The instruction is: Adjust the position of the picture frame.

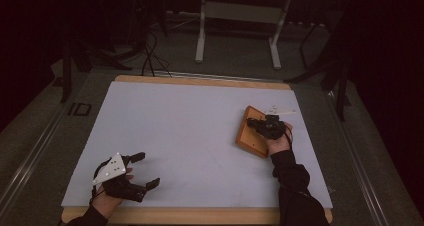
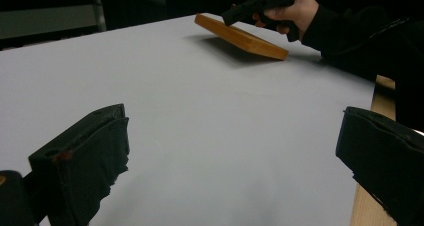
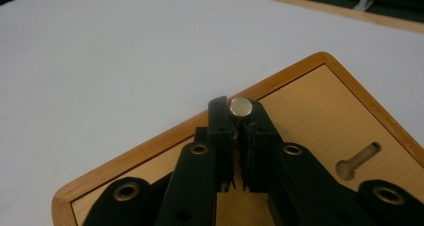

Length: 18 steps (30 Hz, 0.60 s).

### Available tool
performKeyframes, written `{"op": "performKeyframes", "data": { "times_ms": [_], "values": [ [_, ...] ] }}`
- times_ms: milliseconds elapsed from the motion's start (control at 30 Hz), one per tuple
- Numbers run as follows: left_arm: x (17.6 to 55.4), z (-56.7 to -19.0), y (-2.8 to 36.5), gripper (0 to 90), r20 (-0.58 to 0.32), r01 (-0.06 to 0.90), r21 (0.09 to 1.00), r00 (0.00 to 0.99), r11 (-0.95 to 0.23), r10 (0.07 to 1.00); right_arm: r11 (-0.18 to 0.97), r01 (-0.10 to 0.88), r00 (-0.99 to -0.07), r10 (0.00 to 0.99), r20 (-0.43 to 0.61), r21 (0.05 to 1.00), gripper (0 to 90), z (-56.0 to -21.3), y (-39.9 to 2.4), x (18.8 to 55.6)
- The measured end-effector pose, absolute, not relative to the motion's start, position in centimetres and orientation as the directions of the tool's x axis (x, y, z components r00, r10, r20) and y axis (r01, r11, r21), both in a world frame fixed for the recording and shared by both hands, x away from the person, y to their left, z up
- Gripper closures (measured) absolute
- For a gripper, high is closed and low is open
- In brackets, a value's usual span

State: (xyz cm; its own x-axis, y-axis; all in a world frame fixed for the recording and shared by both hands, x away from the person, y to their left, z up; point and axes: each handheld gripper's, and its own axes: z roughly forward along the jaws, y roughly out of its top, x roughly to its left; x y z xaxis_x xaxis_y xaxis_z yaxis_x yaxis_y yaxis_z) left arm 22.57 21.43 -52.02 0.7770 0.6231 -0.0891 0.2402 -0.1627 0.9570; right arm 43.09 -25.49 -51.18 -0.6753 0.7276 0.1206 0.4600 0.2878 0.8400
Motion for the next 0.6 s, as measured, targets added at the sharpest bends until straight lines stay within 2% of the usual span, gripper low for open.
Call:
{"op": "performKeyframes", "data": {
  "times_ms": [600],
  "values": [
    [22.5, -52.0, 21.4, 0.9, -0.086, 0.238, 0.957, 0.776, -0.164, 0.625, 0.261, 0.383, -0.745, 0.654, 0.129, 0.886, 85.2, -47.9, -23.5, 41.6]
  ]
}}
